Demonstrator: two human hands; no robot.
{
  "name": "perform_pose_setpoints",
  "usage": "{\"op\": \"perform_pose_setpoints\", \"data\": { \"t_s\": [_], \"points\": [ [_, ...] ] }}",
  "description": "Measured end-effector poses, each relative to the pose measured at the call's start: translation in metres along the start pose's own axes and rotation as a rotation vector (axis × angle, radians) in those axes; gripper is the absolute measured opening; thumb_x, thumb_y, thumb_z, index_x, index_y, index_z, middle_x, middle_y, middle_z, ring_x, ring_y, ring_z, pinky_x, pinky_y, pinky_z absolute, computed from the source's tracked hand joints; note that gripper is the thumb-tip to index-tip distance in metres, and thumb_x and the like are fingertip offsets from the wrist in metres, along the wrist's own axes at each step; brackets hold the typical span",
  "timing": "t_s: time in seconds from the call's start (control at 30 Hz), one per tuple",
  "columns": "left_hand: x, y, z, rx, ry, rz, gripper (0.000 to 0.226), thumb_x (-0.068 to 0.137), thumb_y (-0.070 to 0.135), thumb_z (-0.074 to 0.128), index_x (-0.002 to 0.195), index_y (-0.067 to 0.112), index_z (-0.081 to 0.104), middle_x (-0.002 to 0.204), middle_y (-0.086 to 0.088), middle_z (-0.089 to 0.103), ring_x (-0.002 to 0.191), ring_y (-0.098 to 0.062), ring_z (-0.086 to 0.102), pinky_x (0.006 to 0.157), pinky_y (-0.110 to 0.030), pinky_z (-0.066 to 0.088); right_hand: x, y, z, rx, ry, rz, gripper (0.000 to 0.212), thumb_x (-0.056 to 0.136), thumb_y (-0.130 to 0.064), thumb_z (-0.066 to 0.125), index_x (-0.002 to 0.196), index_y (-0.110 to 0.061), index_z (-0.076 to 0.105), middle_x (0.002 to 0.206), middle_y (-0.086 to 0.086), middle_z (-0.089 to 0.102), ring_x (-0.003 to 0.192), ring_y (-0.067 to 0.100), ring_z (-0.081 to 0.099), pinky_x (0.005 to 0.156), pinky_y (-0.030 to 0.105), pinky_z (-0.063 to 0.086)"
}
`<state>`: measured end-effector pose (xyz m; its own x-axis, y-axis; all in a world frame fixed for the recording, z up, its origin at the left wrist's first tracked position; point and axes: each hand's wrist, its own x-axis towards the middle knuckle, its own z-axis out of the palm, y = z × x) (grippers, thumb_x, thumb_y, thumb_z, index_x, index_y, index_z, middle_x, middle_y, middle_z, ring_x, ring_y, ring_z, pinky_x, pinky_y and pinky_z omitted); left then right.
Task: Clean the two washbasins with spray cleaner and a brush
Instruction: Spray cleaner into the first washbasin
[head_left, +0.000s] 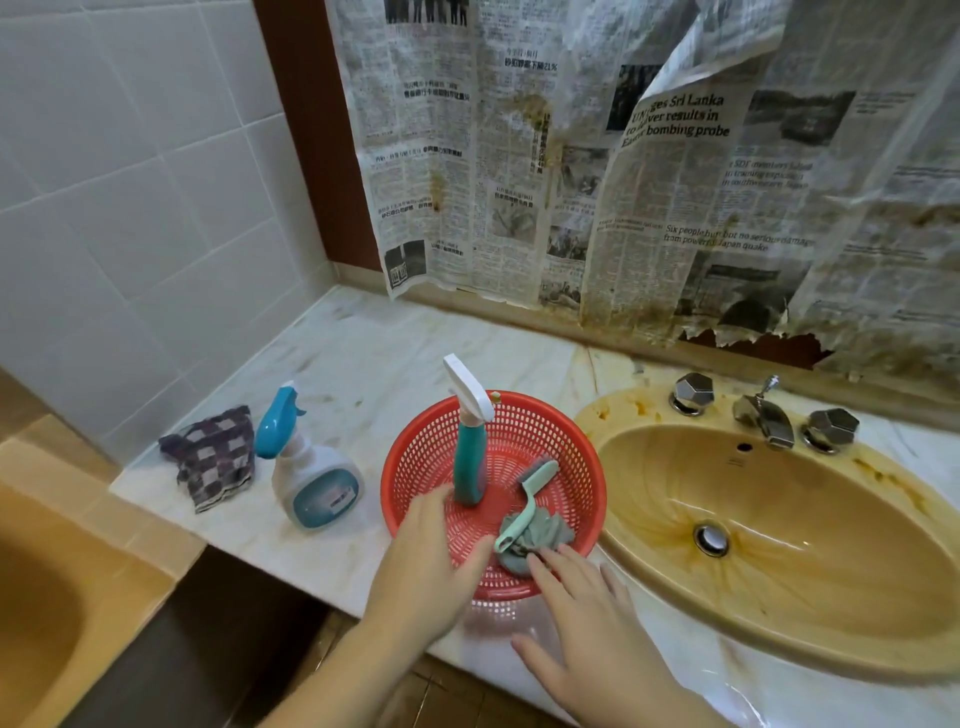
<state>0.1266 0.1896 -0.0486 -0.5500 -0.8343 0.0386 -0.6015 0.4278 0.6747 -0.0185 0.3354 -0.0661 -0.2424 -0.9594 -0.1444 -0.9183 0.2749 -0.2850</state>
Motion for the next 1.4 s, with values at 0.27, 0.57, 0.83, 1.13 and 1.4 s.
{"op": "perform_pose_setpoints", "data": {
  "t_s": [0.27, 0.57, 0.83, 1.13, 1.4],
  "points": [
    [0.081, 0.009, 0.008, 0.013, -0.001, -0.153, 0.078, 0.083, 0.056, 0.074, 0.145, 0.023, 0.038, 0.141, 0.003, 0.05, 0.123, -0.018, 0.055, 0.084, -0.025, 0.043, 0.055, -0.002, -0.018, 0.002, 0.133, 0.087, 0.075, 0.095, -0.067, 0.037, 0.159, -0.028, 0.028, 0.163, -0.009, 0.03, 0.153, 0.013, 0.017, 0.124, 0.045, 0.011],
    [0.102, -0.005, 0.023, 0.024, -0.008, -0.151, 0.03, 0.09, 0.046, 0.069, 0.113, 0.032, 0.056, 0.091, 0.012, 0.068, 0.079, -0.01, 0.066, 0.068, -0.032, 0.057, 0.102, -0.01, -0.032, 0.186, 0.178, 0.157, 0.071, 0.099, -0.057, 0.043, 0.159, -0.023, 0.028, 0.16, -0.003, 0.036, 0.148, 0.019, 0.027, 0.119, 0.046, 0.026],
    [0.087, 0.047, 0.003, 0.248, -0.088, 0.09, 0.014, 0.079, 0.04, 0.058, 0.092, 0.037, 0.054, 0.077, 0.011, 0.064, 0.069, -0.012, 0.063, 0.06, -0.037, 0.058, 0.106, -0.016, -0.068, 0.744, 0.414, 0.094, 0.055, 0.088, -0.037, 0.069, 0.137, -0.036, 0.045, 0.108, -0.027, 0.057, 0.099, -0.012, 0.055, 0.079, 0.012, 0.043],
    [0.071, 0.085, 0.006, 0.031, -0.373, 0.418, 0.058, 0.076, 0.054, 0.073, 0.128, 0.033, 0.055, 0.104, 0.014, 0.071, 0.09, -0.004, 0.067, 0.077, -0.032, 0.058, 0.081, 0.009, -0.108, 1.053, 0.753, 0.117, 0.014, 0.095, -0.024, 0.069, 0.09, -0.015, 0.058, 0.066, 0.0, 0.059, 0.064, 0.013, 0.057, 0.065, 0.04, 0.051],
    [0.061, 0.058, 0.06, 0.203, -0.552, 0.322, 0.037, 0.071, 0.051, 0.071, 0.093, 0.033, 0.048, 0.125, 0.014, 0.051, 0.086, -0.007, 0.06, 0.078, -0.041, 0.056, 0.028, 0.065, -0.114, 1.158, 0.764, 0.325, 0.006, 0.094, -0.008, 0.066, 0.099, -0.009, 0.066, 0.063, 0.006, 0.056, 0.055, 0.021, 0.054, 0.058, 0.042, 0.049]
  ]
}}
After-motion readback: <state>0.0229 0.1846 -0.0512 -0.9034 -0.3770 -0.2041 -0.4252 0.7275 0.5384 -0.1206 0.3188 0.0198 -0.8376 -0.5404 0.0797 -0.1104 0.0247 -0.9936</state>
